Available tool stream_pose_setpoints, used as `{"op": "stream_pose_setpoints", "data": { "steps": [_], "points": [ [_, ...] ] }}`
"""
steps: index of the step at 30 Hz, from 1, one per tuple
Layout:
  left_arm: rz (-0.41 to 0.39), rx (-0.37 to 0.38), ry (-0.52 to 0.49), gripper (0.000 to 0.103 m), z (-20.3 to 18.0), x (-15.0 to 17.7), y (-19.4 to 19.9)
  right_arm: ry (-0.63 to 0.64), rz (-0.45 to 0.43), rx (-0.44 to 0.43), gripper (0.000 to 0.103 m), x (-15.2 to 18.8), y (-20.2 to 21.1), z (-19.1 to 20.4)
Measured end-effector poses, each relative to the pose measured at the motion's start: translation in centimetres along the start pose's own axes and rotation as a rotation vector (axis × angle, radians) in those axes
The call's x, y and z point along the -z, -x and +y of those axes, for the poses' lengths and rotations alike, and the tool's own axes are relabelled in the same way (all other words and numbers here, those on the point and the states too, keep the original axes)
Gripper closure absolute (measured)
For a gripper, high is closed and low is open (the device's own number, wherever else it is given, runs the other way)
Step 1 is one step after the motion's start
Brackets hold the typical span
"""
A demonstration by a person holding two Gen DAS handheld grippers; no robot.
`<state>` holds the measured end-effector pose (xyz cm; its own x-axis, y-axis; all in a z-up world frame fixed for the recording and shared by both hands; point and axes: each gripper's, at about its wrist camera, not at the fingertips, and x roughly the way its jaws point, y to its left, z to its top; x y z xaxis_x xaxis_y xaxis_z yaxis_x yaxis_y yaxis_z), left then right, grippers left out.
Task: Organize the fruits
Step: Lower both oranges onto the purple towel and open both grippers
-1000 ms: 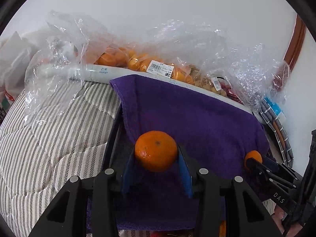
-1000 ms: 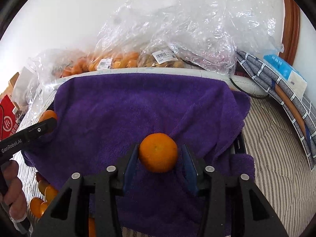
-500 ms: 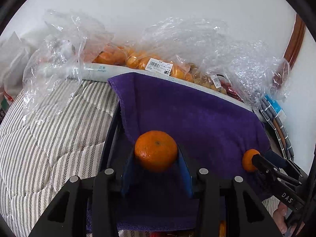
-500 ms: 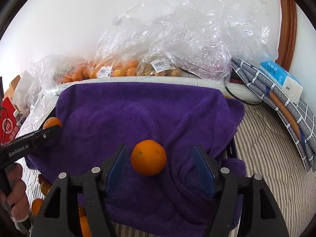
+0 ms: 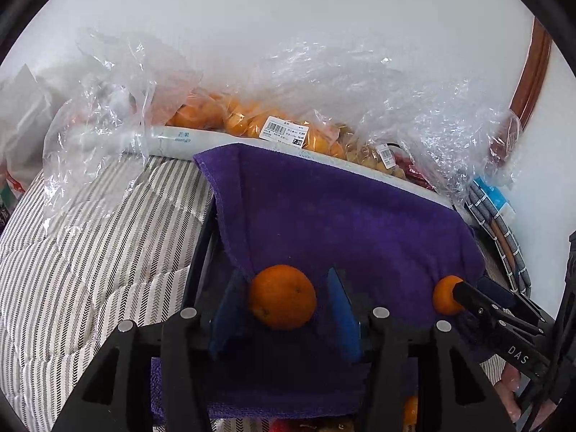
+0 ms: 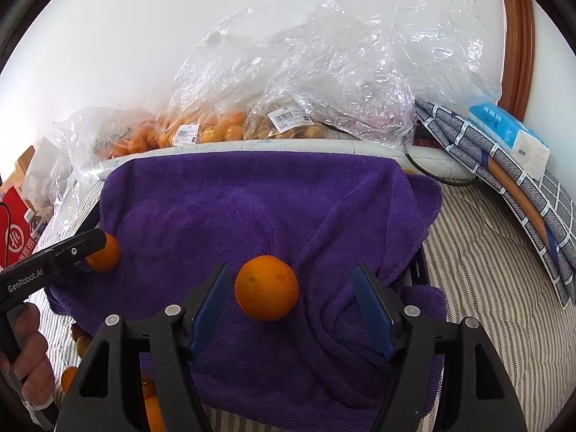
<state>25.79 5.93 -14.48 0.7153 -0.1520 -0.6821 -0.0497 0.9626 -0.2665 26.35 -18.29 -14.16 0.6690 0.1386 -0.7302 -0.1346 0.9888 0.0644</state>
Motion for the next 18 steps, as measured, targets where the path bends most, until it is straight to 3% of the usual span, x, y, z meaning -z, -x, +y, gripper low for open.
{"op": "stream_pose_setpoints", "data": {
  "steps": [13,18],
  "points": [
    [-0.147,-0.030,0.016,0.054,0.4,-0.1,2.4,-0.046,-0.078,-0.039,0.033,0.4,2.2,0.3],
    [-0.139,-0.028,0.049,0.054,1.0,0.7,2.8,-0.067,-0.087,-0.021,0.033,1.7,3.7,0.8]
  ]
}}
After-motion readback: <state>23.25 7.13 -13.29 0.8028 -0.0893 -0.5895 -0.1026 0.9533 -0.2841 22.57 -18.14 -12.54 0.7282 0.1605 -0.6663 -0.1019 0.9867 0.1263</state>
